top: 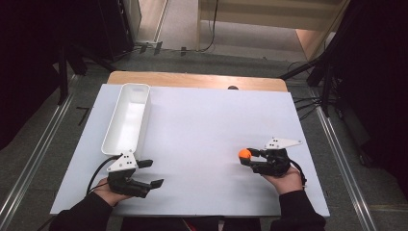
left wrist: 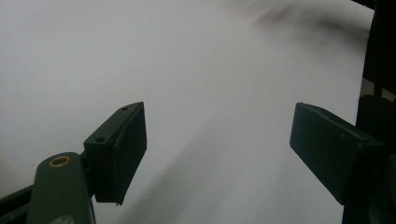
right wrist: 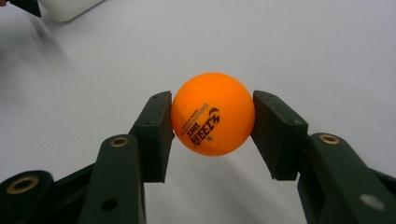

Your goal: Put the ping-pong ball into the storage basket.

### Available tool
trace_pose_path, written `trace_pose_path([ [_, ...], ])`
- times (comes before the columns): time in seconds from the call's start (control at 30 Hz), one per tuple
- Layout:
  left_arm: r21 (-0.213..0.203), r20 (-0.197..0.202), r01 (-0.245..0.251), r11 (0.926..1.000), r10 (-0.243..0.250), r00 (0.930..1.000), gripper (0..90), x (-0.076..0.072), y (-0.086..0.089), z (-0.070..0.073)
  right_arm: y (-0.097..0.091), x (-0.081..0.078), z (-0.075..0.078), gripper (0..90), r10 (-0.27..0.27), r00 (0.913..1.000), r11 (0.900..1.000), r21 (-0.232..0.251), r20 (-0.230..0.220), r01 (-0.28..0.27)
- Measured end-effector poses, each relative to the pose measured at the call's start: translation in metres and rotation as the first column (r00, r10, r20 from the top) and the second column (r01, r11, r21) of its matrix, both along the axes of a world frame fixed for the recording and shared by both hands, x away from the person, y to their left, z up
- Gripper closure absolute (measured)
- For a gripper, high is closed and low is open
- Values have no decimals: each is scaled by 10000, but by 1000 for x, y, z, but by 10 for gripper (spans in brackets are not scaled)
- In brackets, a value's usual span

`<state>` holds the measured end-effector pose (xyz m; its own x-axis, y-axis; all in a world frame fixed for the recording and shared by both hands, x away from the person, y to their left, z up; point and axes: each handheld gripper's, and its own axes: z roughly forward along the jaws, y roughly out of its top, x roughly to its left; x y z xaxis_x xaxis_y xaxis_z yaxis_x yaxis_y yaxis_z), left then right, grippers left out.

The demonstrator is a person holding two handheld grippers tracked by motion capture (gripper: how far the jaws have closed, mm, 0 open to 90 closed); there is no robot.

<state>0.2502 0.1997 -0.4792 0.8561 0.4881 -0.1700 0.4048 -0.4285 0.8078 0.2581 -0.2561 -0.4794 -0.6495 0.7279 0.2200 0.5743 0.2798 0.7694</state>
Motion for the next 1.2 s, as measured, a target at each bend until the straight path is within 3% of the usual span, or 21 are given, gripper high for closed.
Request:
trace_pose_path([
  [1.2,-7,-64,40,10000,-40,10000,193,0,-1,0,28,12,9,487,812,9967,9962,329,-10,-811],
])
